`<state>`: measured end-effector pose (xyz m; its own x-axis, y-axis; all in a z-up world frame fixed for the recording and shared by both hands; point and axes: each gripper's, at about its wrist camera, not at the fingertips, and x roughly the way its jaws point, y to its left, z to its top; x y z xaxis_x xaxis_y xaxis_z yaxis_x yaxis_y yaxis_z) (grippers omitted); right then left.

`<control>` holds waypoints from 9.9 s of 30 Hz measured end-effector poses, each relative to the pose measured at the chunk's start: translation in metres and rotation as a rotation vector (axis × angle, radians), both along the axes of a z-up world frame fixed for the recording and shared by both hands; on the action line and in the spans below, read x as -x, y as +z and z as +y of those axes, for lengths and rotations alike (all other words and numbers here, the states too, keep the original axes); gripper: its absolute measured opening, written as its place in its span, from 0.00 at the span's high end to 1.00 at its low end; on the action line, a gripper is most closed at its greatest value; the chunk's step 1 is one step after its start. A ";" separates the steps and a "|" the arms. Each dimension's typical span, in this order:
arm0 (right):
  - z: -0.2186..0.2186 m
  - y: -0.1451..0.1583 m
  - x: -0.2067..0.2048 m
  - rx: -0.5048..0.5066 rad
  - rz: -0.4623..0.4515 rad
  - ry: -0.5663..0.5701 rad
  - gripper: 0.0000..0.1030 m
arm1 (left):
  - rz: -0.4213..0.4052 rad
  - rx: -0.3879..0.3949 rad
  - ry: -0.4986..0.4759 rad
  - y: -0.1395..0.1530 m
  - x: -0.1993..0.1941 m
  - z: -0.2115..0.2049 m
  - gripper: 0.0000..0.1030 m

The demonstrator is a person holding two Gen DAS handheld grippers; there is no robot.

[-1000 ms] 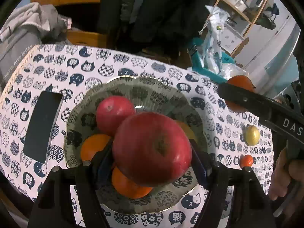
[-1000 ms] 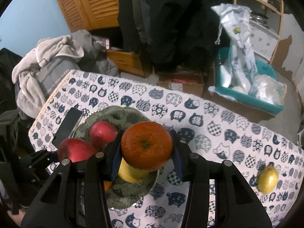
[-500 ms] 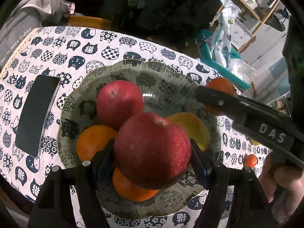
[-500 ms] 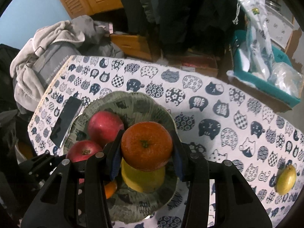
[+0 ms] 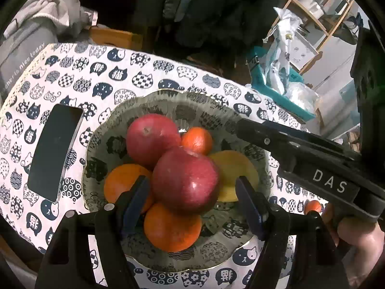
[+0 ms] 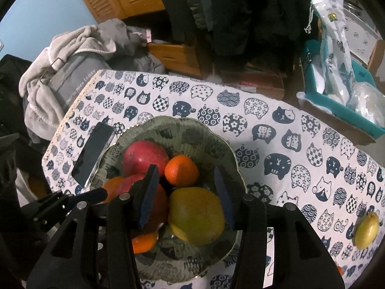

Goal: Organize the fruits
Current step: 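Lower the apple and orange onto the plate and open both tools, then move both open tools toward the last yellow pear and mandarin, then grasp the yellow pear with the right tool while the left tool reaches the mandarin, then close the left tool on the small mandarin and lift it, then carry the mandarin in the left tool and pear in the right tool to the plate, then lower the mandarin and pear onto the plate and open both tools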

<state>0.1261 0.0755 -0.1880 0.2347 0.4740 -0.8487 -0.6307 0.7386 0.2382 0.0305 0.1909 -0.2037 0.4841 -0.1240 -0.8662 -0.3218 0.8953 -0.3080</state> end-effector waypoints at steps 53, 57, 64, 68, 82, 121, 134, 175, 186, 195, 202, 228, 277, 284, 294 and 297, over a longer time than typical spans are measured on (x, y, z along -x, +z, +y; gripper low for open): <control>-0.211 0.076 0.021 -0.004 -0.204 -0.304 0.24 | -0.131 -0.159 -0.261 0.070 -0.023 -0.148 0.17; -0.229 0.067 0.016 0.014 -0.180 -0.323 0.24 | -0.117 -0.169 -0.290 0.066 -0.030 -0.163 0.17; -0.261 0.050 0.009 0.060 -0.151 -0.351 0.24 | -0.086 -0.176 -0.334 0.056 -0.046 -0.184 0.17; -0.286 0.035 -0.004 0.097 -0.118 -0.390 0.24 | -0.063 -0.145 -0.346 0.048 -0.058 -0.195 0.17; -0.328 -0.023 -0.049 0.160 -0.020 -0.429 0.24 | 0.011 -0.155 -0.414 0.008 -0.106 -0.229 0.17; -0.350 -0.080 -0.054 0.167 0.040 -0.480 0.33 | 0.108 -0.002 -0.533 -0.038 -0.115 -0.292 0.17; -0.404 -0.067 -0.002 0.145 0.039 -0.580 0.33 | 0.150 -0.028 -0.640 -0.053 -0.084 -0.347 0.17; -0.411 0.004 0.035 0.055 -0.118 -0.576 0.33 | -0.075 -0.133 -0.620 0.019 -0.057 -0.344 0.55; -0.383 0.055 0.048 -0.001 -0.215 -0.516 0.33 | -0.196 -0.137 -0.601 0.078 -0.032 -0.328 0.55; -0.357 0.090 0.062 -0.038 -0.276 -0.467 0.33 | -0.277 -0.149 -0.582 0.110 -0.013 -0.310 0.55; -0.335 0.108 0.069 -0.054 -0.307 -0.428 0.33 | -0.310 -0.137 -0.557 0.125 -0.003 -0.291 0.55; -0.233 0.115 0.052 -0.064 -0.289 -0.292 0.33 | -0.326 -0.089 -0.344 0.133 0.013 -0.168 0.55; -0.002 -0.016 -0.015 0.014 0.000 -0.007 0.33 | -0.005 -0.005 0.083 0.001 0.003 0.041 0.54; 0.002 -0.028 -0.015 0.041 0.002 0.002 0.32 | 0.023 -0.022 0.088 -0.005 0.001 0.042 0.43; 0.001 -0.022 -0.013 0.031 -0.006 0.010 0.32 | 0.014 -0.041 0.078 0.002 0.002 0.037 0.36; -0.002 -0.016 -0.011 0.029 -0.021 0.005 0.32 | 0.006 -0.052 0.070 0.007 0.003 0.034 0.36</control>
<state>0.1374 0.0732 -0.2042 0.2502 0.4503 -0.8571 -0.6390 0.7418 0.2033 0.0274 0.2248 -0.1968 0.4847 -0.0450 -0.8735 -0.3860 0.8852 -0.2598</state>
